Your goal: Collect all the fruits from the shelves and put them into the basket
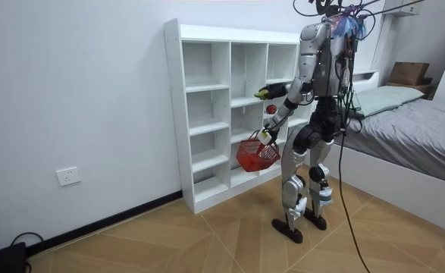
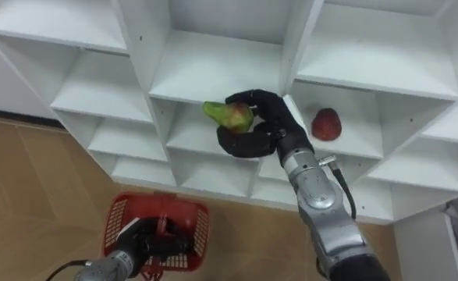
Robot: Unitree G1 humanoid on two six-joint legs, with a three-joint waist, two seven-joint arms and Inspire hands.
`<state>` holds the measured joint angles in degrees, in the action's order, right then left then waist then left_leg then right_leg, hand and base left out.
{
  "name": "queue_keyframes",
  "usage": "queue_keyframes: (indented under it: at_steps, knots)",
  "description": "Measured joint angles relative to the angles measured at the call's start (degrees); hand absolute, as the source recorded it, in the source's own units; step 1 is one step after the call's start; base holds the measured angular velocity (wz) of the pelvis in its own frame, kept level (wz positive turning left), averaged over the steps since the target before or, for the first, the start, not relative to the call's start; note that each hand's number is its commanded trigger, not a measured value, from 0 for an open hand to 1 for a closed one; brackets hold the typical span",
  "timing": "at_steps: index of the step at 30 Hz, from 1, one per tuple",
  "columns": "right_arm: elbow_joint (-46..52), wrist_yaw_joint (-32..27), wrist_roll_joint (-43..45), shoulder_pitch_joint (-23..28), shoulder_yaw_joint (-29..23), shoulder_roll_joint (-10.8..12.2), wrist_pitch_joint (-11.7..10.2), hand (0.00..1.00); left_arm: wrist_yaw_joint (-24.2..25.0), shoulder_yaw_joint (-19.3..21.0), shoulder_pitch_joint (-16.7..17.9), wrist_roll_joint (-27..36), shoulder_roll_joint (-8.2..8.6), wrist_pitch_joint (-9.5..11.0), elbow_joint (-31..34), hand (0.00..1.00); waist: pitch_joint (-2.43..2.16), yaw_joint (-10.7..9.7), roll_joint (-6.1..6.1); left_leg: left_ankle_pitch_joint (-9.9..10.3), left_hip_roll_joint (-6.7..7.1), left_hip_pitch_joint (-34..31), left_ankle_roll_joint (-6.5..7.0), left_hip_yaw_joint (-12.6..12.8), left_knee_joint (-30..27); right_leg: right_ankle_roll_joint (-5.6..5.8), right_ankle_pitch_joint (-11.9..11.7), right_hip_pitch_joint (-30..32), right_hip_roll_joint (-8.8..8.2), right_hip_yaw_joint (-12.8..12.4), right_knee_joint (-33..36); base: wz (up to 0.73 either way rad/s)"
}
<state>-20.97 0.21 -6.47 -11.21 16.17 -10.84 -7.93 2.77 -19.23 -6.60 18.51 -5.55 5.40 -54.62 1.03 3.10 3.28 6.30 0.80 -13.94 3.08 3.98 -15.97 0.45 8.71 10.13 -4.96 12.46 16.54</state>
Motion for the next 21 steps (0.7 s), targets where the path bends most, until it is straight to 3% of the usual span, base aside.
queue_keyframes:
  at_steps: [4,11,21]
  knots:
    - [0.67,1.04,2.62,2.7,0.58,-0.01,-0.05,1.0,-0.02,0.01,-0.02,0.0,0.38,1.62,0.09,1.0,-0.05,-1.05,-0.1,0.01,-0.13,0.97,-0.07,0.68,0.67,0.01,-0.03,-0.55,0.19,-1.32,-0.89,-0.1]
    - [1.59,1.16,6.76,8.0,0.64,-0.08,-0.05,1.0,-0.02,0.01,0.03,2.18,0.36,1.82,0.08,1.0,0.04,-1.39,-0.52,0.72,-0.41,1.18,-0.14,1.54,0.62,0.1,-0.19,-0.58,0.87,-2.42,-1.12,-0.07]
    - [-5.61,-0.92,18.52,8.3,0.73,-0.04,-0.23,1.0,0.38,-0.18,0.13,1.11,0.26,1.8,0.01,1.0,0.07,-1.62,-1.06,0.86,-0.52,1.54,-0.25,2.11,1.67,0.16,-0.43,-0.57,1.11,-2.84,-2.14,-0.04]
